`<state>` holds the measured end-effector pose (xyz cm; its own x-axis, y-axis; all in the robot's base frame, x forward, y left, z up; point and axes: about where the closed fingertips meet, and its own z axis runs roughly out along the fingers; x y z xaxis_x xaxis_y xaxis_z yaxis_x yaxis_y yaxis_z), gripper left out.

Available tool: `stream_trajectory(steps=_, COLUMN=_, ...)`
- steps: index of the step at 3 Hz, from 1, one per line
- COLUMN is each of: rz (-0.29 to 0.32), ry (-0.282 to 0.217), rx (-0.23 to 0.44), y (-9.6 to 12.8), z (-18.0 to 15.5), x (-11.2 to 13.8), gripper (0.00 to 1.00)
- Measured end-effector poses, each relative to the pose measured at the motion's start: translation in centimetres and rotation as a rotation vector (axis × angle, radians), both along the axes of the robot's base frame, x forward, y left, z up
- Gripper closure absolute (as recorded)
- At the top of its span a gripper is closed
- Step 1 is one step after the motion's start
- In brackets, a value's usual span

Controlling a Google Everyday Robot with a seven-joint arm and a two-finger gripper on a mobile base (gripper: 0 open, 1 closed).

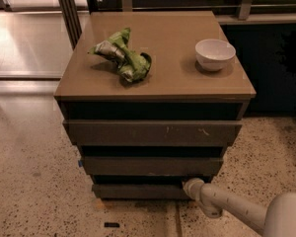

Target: Open bottom drawer

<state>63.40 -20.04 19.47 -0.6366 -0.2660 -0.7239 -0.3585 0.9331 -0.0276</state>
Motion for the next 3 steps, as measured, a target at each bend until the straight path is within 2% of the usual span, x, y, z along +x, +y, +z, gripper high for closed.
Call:
stream_trajectory(steps=1, rz=0.001, ry=0.007, rx=-0.002, y=-0.1, z=0.0, x=-0.1, gripper=1.0)
stream_trajectory(steps=2, rz=0.009, ry=0.073, rx=-0.011, y=-0.8, z=-0.7, x=-1.5, gripper=1.0)
stream_trajectory(steps=3, rz=0.065, ry=0.185, rx=-0.002, y=-2.3, z=-1.1, x=-3.9, gripper=1.0)
